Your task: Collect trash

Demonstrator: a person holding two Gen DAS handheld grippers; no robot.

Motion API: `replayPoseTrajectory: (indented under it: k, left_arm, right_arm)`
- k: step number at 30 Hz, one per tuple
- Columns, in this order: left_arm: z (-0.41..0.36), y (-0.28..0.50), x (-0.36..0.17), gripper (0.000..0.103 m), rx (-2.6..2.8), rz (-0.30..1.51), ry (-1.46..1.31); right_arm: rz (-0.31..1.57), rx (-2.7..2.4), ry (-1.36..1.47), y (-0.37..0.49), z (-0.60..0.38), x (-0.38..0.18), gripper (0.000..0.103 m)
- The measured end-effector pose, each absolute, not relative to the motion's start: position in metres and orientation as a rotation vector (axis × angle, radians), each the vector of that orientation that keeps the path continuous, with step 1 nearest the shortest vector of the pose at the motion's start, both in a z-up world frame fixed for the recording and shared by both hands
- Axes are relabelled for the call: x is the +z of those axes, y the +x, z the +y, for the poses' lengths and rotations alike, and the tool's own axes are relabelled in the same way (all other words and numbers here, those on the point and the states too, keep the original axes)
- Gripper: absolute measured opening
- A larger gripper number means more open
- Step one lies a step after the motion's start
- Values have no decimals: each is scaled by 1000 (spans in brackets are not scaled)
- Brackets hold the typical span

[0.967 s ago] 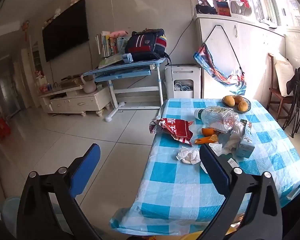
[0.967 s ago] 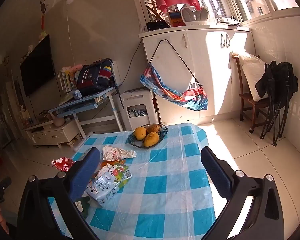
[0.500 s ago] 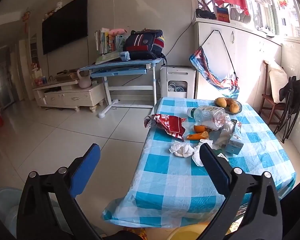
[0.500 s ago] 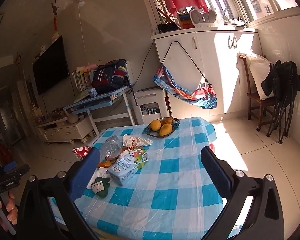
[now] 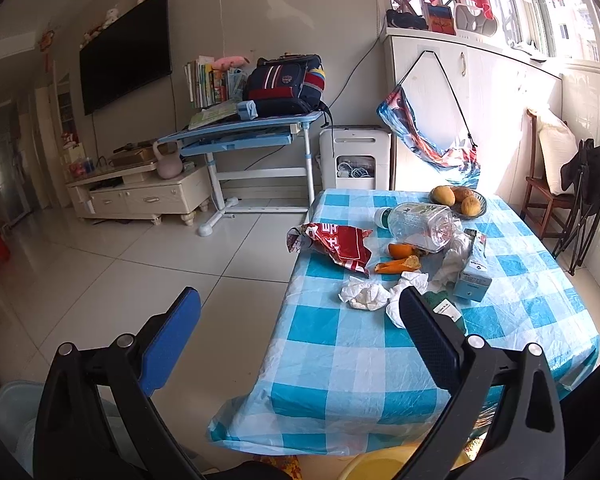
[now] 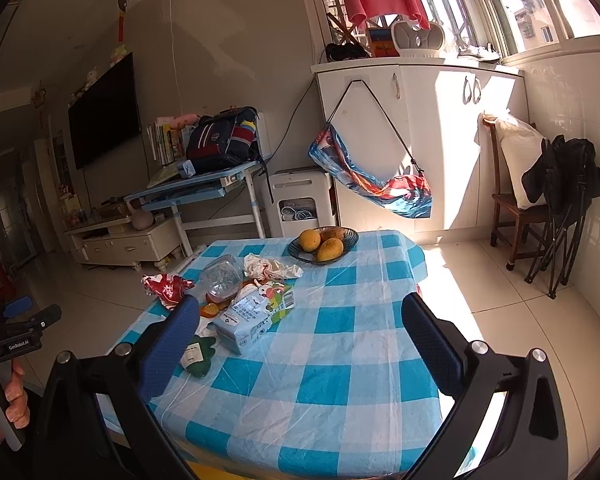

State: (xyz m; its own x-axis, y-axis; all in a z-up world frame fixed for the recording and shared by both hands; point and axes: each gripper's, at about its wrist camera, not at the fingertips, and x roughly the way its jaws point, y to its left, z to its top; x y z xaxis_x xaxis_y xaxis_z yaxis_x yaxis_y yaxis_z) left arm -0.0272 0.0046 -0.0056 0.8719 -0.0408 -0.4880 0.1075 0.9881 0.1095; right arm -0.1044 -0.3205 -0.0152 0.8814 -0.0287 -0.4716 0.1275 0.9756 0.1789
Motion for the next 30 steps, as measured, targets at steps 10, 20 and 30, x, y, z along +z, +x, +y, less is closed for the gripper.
replayPoseTrajectory:
  k: [10,20,30]
  left_arm:
    - [1,-29,-6,96,-75,502,151]
    - [2,-29,-5,96,-72,500,143]
    - [2,-29,-3,96,-73,499,136]
  right_arm:
    - [475,-81,205,-114,-320,-20,97]
    - [479,-80,208,-119,-322,-17,97]
    - [480,-79,207,-121,-325,-14,97]
